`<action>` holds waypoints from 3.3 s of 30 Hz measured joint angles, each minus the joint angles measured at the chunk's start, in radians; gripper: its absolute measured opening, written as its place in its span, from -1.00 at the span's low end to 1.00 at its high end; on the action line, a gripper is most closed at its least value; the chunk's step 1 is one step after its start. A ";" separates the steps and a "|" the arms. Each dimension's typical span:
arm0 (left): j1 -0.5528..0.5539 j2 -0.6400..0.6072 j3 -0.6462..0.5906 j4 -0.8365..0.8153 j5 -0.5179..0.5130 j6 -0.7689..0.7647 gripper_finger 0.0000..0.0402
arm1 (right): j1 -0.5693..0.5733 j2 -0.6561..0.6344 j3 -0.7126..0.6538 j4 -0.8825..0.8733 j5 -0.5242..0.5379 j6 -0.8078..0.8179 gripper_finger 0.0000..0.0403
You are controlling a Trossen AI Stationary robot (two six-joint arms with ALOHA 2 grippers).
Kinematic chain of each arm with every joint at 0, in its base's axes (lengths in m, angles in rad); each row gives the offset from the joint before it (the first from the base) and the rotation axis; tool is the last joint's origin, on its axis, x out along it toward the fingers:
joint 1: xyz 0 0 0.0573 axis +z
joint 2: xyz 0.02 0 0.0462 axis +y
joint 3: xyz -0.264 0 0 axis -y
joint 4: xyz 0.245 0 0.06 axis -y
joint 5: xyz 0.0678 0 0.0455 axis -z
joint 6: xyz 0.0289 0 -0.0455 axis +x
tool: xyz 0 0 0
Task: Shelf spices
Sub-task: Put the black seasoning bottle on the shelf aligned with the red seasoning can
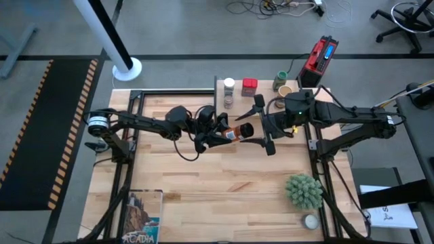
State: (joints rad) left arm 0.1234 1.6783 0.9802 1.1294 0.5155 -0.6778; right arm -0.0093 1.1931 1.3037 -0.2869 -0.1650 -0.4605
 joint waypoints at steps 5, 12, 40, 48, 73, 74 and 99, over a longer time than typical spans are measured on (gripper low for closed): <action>-0.001 0.000 0.000 0.008 0.000 -0.012 -0.05 | 0.000 0.008 0.000 0.002 0.000 0.005 0.43; -0.002 0.000 0.000 0.005 0.000 -0.016 -0.04 | 0.000 0.032 0.000 0.010 -0.003 0.006 0.31; 0.000 0.000 -0.001 -0.030 -0.018 0.024 0.08 | -0.002 0.040 0.000 -0.003 0.010 -0.004 -0.13; 0.021 -0.004 -0.001 -0.116 -0.042 0.115 0.09 | -0.024 0.040 0.000 -0.034 0.016 -0.009 -0.11; 0.052 -0.091 -0.001 -0.652 -0.109 0.398 0.08 | -0.204 -0.005 0.000 -0.191 0.088 -0.012 -0.10; 0.052 -0.099 -0.001 -0.682 -0.115 0.410 0.08 | -0.215 -0.005 0.000 -0.196 0.089 -0.011 -0.10; 0.026 -0.351 -0.010 -1.022 -0.382 0.530 0.07 | -0.406 0.000 0.000 -0.330 0.188 0.183 -0.09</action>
State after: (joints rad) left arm 0.1490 1.3271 0.9698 0.1072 0.1333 -0.1476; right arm -0.4158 1.1927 1.3041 -0.6167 0.0227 -0.2772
